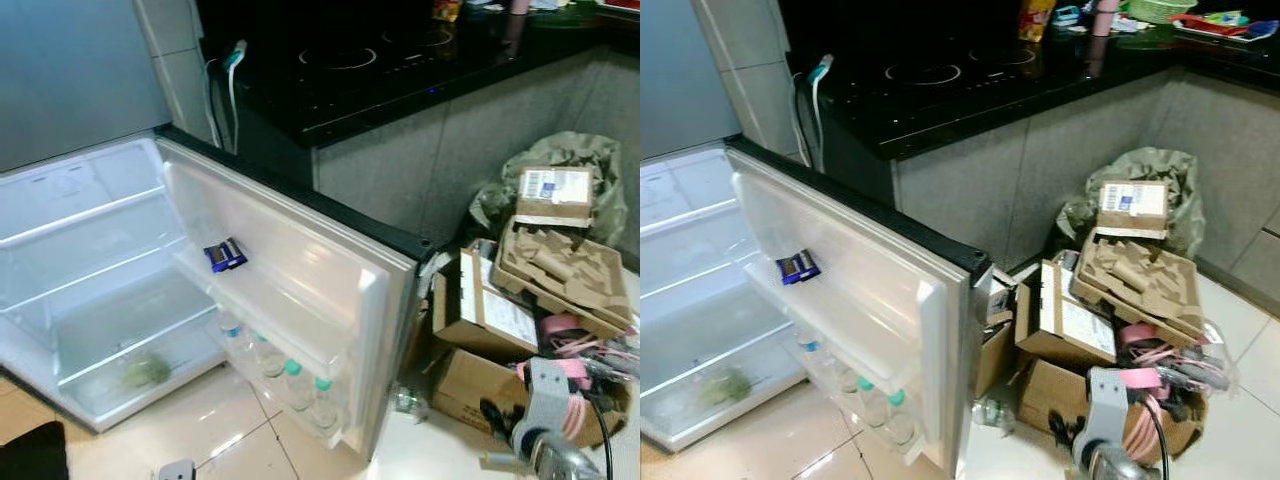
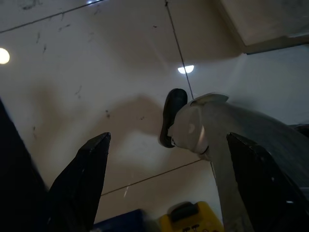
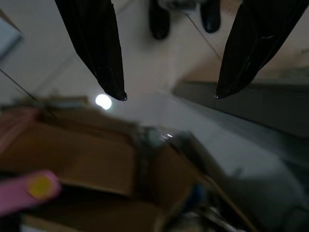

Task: Restocking fridge

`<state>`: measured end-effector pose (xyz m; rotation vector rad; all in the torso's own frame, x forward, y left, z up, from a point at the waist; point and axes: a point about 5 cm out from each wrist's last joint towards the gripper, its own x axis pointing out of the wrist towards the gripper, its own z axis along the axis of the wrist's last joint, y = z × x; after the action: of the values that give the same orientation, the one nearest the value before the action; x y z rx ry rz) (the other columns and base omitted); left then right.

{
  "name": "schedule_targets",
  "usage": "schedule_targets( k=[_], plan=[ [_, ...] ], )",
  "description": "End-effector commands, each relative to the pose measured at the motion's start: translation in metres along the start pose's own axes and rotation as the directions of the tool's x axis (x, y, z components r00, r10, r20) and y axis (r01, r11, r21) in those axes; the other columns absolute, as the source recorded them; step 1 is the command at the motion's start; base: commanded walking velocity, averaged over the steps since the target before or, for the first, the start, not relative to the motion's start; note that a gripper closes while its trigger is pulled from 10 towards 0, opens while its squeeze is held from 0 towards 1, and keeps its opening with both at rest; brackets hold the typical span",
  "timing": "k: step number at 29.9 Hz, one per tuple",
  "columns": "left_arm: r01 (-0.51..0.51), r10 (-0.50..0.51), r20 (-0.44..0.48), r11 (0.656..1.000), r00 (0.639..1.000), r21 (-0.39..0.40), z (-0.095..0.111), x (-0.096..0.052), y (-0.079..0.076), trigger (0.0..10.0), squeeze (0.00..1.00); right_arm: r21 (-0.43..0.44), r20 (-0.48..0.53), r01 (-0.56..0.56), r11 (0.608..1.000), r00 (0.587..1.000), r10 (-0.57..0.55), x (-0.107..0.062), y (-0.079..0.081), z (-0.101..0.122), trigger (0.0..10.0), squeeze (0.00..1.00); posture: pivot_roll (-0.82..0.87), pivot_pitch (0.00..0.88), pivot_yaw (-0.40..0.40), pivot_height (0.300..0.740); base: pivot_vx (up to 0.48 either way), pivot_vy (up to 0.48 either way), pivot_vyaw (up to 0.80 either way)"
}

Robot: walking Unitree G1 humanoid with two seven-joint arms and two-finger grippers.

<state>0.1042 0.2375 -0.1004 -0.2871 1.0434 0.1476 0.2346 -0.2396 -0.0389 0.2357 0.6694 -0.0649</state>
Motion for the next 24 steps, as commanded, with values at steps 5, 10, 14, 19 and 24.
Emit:
schedule_targets(
  k=[5, 10, 14, 19, 24],
  plan=[
    [-0.004, 0.004, -0.014, 1.0, 1.0, -0.008, -0.004, -0.001, 0.001, 10.0, 0.0, 0.01, 0.063, -0.085, 0.996, 0.994, 0.084, 0.006, 0.013, 0.015, 10.0, 0.0, -0.05, 0.0, -0.005, 0.74, 0.0, 0.0, 0.75],
    [-0.004, 0.003, -0.014, 1.0, 1.0, -0.005, -0.004, -0.001, 0.0, 10.0, 0.0, 0.025, 0.086, -0.157, 0.987, 0.984, 0.154, 0.007, 0.02, 0.019, 10.0, 0.0, -0.05, 0.0, -0.004, 0.74, 0.0, 0.0, 0.75],
    [-0.003, 0.003, -0.017, 1.0, 1.0, -0.003, -0.004, -0.001, 0.001, 10.0, 0.0, 0.023, 0.095, -0.246, 0.969, 0.965, 0.243, 0.006, 0.027, 0.019, 10.0, 0.0, -0.05, 0.0, -0.002, 0.74, 0.0, 0.0, 0.75],
    [-0.001, 0.001, -0.018, 1.0, 1.0, 0.0, -0.004, -0.001, 0.001, 10.0, 0.0, 0.03, 0.099, -0.356, 0.934, 0.931, 0.352, 0.005, 0.033, 0.019, 10.0, 0.0, -0.05, 0.0, 0.0, 0.74, 0.0, 0.0, 0.75],
    [0.002, -0.002, -0.02, 1.0, 1.0, 0.004, -0.004, -0.001, 0.0, 10.0, 0.0, 0.03, 0.079, -0.484, 0.875, 0.873, 0.48, 0.004, 0.043, 0.017, 10.0, 0.0, -0.05, 0.0, 0.001, 0.74, 0.0, 0.0, 0.75]
  ],
)
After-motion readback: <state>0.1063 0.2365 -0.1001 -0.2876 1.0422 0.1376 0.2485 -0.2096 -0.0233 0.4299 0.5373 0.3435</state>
